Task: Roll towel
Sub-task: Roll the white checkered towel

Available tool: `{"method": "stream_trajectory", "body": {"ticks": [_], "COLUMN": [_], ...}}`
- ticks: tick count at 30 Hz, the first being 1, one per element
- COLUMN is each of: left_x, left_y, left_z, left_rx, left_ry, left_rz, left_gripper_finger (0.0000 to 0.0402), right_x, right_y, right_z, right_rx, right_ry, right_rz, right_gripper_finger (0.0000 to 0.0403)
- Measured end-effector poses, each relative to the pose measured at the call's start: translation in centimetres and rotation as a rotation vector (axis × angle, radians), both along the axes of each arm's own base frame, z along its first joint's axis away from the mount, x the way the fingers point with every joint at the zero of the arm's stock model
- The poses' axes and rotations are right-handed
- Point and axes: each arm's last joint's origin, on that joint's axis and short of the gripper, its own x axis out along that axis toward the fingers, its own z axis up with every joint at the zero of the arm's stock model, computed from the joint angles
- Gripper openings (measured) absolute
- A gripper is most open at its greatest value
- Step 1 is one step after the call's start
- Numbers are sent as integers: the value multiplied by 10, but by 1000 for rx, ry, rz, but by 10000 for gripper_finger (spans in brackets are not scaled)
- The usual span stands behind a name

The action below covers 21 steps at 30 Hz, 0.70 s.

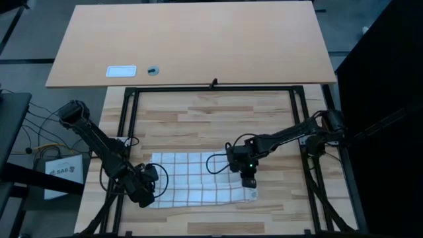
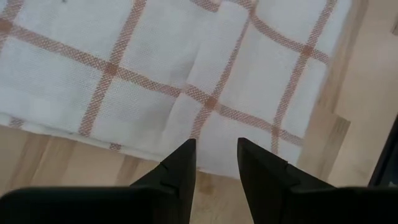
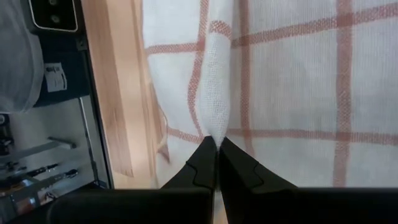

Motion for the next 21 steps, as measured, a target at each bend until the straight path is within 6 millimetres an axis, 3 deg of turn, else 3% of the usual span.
{"method": "stream_trajectory", "body": {"ticks": [8,21], "left_x": [0,4], "left_y": [0,-4], "left_z": [0,3], "left_rx": [6,-1], "left_ry": [-1,-61], "left_rz": [-11,-73], "left_gripper_finger": [101,101], "right_x": [-6,-3], "right_y": [0,-5], "right_z": [-2,-1], "right_rx": [-5,-29], "right_ry": [82,61], "right_rz": [-19,-52], "right_gripper_finger": [13,173]}}
